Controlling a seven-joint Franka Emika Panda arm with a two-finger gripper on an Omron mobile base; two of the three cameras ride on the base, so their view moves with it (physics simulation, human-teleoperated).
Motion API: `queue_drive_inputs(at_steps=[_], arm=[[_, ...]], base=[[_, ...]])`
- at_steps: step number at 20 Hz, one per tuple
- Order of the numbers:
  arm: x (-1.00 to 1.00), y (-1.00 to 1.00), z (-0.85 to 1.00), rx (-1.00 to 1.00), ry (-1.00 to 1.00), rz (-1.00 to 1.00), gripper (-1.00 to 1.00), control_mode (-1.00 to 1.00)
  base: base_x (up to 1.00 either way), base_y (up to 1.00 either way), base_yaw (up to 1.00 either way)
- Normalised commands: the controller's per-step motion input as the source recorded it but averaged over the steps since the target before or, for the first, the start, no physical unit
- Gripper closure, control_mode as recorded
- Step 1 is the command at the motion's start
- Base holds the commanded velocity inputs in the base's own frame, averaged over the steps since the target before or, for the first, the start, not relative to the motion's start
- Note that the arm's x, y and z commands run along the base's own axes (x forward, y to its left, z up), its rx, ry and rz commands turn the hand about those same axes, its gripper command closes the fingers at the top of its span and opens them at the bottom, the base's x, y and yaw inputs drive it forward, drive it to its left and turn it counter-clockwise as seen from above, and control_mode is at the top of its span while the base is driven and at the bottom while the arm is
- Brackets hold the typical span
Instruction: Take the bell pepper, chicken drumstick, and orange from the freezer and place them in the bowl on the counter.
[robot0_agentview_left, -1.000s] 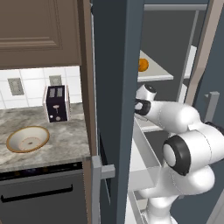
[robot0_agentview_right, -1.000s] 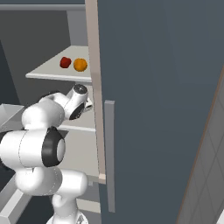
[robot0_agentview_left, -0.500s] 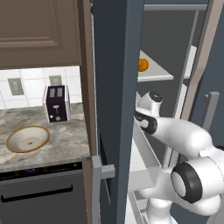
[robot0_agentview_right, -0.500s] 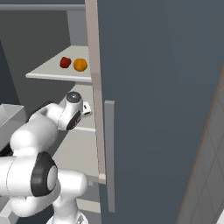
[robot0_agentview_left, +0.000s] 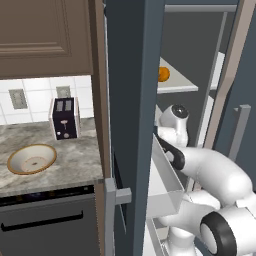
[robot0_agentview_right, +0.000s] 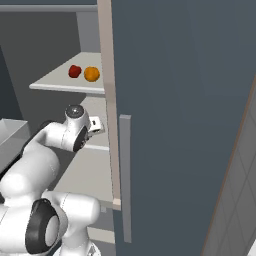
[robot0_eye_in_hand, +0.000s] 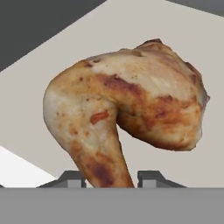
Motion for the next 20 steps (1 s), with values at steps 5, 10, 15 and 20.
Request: queue_drive_inputs(at_steps=[5,10,15,20], arm=[[-0.16,-0.14,0.22,0.0,0.01,-0.1,1.0,-1.0],[-0.29,-0.23,0.03,0.0,0.0,-0.09,1.0,-1.0],[-0.27,-0.17,0.08,0.0,0.01,-0.09,1.0,-1.0],[-0.39,-0.08,0.14,0.0,0.02,-0.11,1.0,-1.0]], base=[[0.0,0.0,0.0],[0.0,0.0,0.0],[0.0,0.0,0.0],[0.0,0.0,0.0]])
